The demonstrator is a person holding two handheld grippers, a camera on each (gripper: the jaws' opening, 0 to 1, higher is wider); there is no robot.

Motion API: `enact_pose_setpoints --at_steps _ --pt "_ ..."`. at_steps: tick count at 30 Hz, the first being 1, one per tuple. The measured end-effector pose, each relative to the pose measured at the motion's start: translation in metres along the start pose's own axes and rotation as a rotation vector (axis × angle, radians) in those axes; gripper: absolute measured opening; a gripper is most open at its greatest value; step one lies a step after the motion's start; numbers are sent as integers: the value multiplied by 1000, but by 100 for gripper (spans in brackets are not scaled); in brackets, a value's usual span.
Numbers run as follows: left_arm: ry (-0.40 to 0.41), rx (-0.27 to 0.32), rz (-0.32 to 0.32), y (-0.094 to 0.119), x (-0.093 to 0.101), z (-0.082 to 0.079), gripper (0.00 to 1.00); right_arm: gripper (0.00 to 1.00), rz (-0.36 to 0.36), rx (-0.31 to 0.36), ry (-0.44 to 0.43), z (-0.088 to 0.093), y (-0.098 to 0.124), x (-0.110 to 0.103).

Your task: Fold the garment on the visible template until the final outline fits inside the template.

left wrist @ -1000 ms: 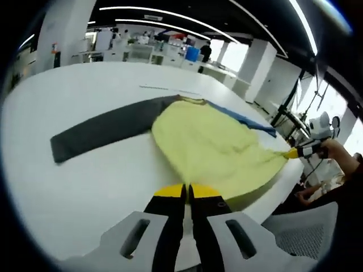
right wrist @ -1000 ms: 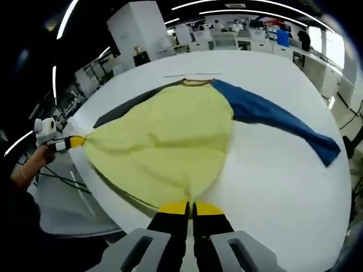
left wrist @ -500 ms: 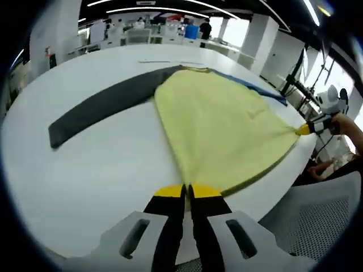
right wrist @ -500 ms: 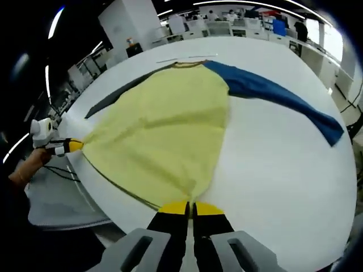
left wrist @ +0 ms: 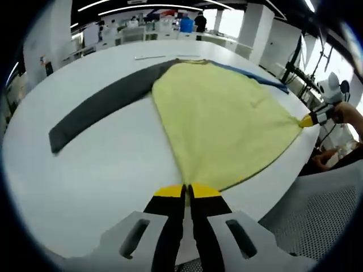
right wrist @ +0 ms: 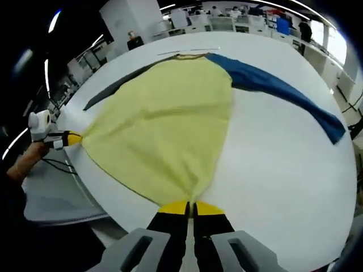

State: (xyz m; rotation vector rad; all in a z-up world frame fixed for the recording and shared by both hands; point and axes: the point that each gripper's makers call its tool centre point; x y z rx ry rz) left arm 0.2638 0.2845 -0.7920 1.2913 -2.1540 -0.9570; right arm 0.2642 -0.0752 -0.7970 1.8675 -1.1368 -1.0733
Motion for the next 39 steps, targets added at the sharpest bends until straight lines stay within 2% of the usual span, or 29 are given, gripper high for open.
enact_pose_setpoints --at_steps 2,5,7,9,11,13,19,24,29,33,39 --pt "-1 3 2 0 0 0 2 2 6 9 -9 -1 1 2" --pt "7 25 -6 3 -2 -4 7 22 14 71 3 -12 6 5" --pt "27 48 -3 5 -4 -8 15 28 9 106 0 -21 13 7" --pt "36 81 1 7 -6 -13 21 33 8 111 3 -25 16 9" --pt "33 118 0 9 -6 -20 25 42 7 139 -7 -32 21 12" --pt "38 167 2 12 -6 -28 31 53 -5 196 -53 -44 25 13" --pt "27 213 28 17 -2 -38 49 65 -29 253 -104 -61 35 23" --pt "-5 284 47 21 4 -55 64 73 -22 285 -117 -72 39 36" --pt "-38 356 59 24 8 -71 76 79 5 322 -141 -82 41 59" --pt "-67 398 62 26 10 -80 85 78 39 346 -196 -91 46 84" --pt "-95 461 74 30 13 -91 93 71 94 376 -286 -102 58 123"
Point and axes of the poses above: the point that each gripper's makers call its tool centre point, and the gripper's own axes: y roughly backward along the fingers, x roughly to its right, z roughly out of its underside, and after that the axes turned 8 degrees about -y, right-handed
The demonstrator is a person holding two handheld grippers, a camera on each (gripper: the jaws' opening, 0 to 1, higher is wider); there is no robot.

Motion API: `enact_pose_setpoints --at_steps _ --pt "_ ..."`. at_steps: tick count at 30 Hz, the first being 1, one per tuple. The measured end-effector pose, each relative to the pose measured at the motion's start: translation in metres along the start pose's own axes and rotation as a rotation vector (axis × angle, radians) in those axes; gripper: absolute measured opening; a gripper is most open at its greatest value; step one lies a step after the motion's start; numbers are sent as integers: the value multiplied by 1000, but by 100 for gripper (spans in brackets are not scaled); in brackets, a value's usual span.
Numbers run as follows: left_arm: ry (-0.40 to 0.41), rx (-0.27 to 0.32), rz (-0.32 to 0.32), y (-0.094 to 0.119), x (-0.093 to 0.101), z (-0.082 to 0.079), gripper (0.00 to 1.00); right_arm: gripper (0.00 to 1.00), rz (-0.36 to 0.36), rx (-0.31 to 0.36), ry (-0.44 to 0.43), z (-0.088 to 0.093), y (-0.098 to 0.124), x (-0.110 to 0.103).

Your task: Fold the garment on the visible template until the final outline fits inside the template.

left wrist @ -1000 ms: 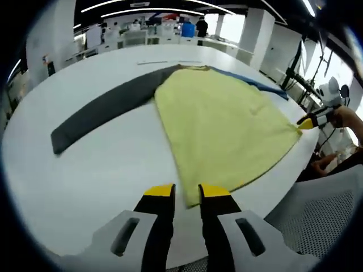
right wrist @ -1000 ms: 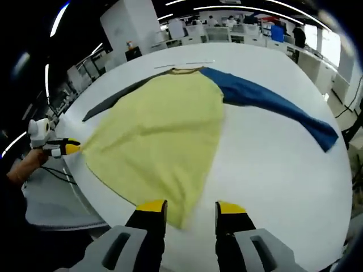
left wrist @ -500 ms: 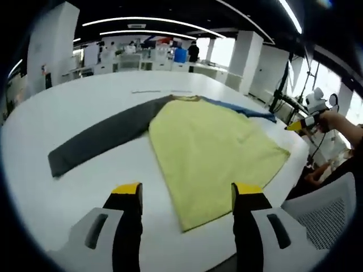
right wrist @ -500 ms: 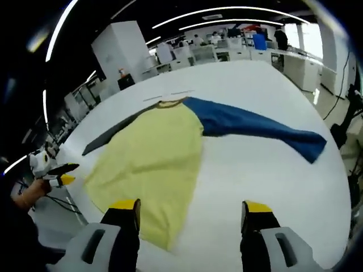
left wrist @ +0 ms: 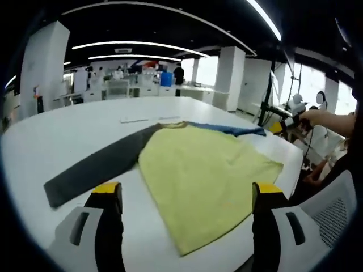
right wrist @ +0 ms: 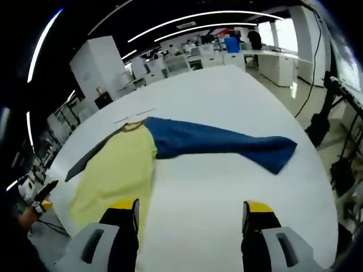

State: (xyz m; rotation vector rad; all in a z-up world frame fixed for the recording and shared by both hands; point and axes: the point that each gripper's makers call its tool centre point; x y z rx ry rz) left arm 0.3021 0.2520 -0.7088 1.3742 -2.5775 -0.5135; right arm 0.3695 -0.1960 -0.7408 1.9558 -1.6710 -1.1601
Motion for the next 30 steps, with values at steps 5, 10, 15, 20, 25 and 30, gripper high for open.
enact_pose_setpoints --at_steps 5,10,15,20,25,30 --pt "-10 26 8 -1 -1 -3 99 66 73 26 -29 -16 3 28" --pt "-17 61 7 -2 -2 -8 99 53 137 4 -99 -18 1 49" --pt "-36 84 9 -3 0 -14 99 41 192 -6 -87 -22 -6 67" --pt "-58 62 21 -6 4 -11 99 31 234 0 -138 -29 -14 79" --pt "-126 34 13 -7 9 -10 97 23 278 -4 -150 -35 -23 92" --pt "-128 23 9 -5 4 -7 94 17 302 -32 -203 -41 -38 117"
Point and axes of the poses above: the point that each gripper's makers call its tool centre point, and the gripper's own axes: y roughly backward along the fingers, x roughly to its right, z roughly out of its underside, and after that the axes turned 8 degrees about -y, right-handed
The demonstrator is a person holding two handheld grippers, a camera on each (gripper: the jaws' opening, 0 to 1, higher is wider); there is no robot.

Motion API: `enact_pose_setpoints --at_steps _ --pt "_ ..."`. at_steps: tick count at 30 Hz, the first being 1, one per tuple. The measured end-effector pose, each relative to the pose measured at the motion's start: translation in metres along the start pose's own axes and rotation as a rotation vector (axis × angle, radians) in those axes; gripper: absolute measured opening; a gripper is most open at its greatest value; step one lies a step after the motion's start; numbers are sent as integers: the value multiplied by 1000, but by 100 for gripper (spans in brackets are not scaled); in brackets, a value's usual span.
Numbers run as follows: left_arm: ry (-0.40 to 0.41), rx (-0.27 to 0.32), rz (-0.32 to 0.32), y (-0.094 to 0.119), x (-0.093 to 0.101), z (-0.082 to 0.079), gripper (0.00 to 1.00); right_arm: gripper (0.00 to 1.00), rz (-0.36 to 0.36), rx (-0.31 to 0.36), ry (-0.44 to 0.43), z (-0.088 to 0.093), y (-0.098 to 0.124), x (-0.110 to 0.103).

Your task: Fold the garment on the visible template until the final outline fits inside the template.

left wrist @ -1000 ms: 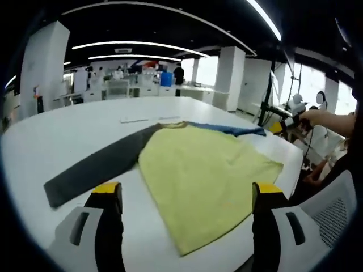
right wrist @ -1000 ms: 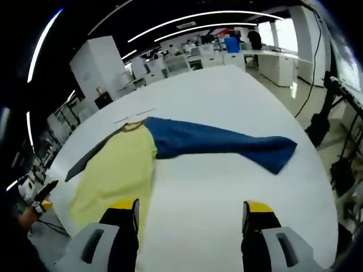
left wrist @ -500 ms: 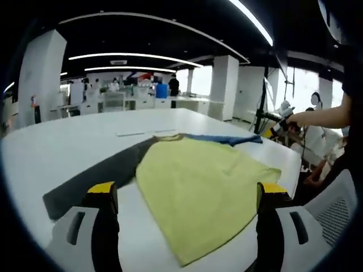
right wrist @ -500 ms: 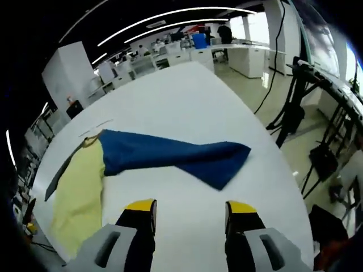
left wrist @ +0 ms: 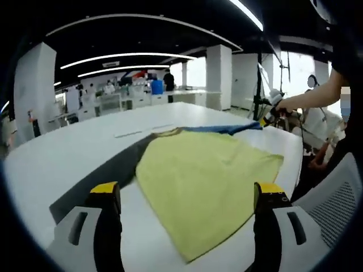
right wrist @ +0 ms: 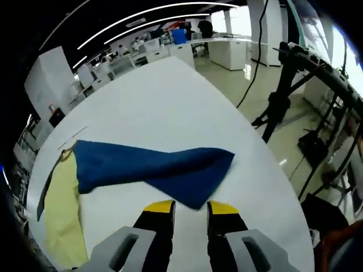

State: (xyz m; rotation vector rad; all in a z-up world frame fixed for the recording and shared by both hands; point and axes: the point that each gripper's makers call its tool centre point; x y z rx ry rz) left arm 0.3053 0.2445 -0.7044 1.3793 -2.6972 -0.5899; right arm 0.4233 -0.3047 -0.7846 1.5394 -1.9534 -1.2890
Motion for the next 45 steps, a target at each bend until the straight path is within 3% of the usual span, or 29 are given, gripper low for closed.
enact_pose_setpoints --at_steps 8,20,25,45 --pt "19 -5 -16 3 -3 5 95 14 27 -12 -3 -10 -17 14" --pt "11 -15 -35 5 -6 7 95 4 69 -12 21 -13 -24 17" --pt "12 -15 -37 5 -7 9 95 0 77 -26 57 -11 -23 17" --pt "10 -26 -30 6 -3 10 97 0 83 -54 139 -10 -3 36"
Point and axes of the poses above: the point that each gripper's makers call its tool centre point, and the gripper's own axes: y roughly backward along the fingers, x roughly to its right, z roughly out of its underside, and after that the axes turned 8 degrees about -y, right-handed
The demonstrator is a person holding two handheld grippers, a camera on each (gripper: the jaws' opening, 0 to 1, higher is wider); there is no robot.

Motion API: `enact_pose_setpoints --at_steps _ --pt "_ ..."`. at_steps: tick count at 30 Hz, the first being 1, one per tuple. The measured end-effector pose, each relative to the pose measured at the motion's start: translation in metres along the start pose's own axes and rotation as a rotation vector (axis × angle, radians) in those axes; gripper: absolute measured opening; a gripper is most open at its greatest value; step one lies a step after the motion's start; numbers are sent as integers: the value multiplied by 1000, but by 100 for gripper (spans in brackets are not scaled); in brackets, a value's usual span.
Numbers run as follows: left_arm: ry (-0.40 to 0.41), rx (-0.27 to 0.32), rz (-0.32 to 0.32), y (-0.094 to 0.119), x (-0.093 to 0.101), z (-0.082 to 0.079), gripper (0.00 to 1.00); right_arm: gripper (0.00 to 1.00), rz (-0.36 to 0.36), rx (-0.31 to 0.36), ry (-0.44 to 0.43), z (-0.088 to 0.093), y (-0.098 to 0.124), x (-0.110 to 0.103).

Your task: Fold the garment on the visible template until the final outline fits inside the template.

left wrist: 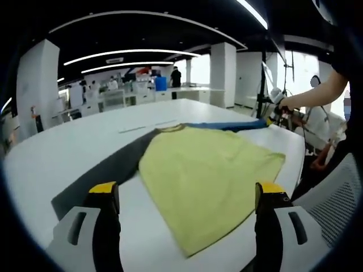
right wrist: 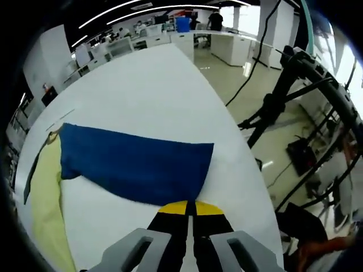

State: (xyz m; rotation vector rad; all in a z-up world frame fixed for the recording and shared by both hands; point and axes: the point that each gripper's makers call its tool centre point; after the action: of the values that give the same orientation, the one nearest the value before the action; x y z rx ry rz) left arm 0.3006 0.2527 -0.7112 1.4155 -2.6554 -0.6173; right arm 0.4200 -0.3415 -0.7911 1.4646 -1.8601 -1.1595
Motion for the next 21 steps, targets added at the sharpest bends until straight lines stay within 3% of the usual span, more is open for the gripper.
enact_pose_setpoints --at_steps 10,14,17,21 --pt "-6 -7 5 0 0 0 98 0 -24 -5 -28 -3 -3 5" --pt "-14 -10 8 -1 2 0 98 0 -30 -20 -105 1 -4 6" --pt "-19 -11 10 0 2 -1 98 4 -28 -7 -158 -1 -2 7" --pt "-20 -21 10 0 2 3 98 15 -27 -12 -157 1 -1 6"
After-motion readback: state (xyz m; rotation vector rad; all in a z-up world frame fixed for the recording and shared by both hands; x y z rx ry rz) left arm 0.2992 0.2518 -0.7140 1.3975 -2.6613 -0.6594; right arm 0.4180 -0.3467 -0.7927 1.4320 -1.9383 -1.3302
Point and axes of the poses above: the point that each gripper's makers call its tool centre point, and the gripper's own axes: y roughly backward along the fingers, x roughly to its right, z roughly out of its underside, and after that the axes turned 8 degrees about -y, right-handed
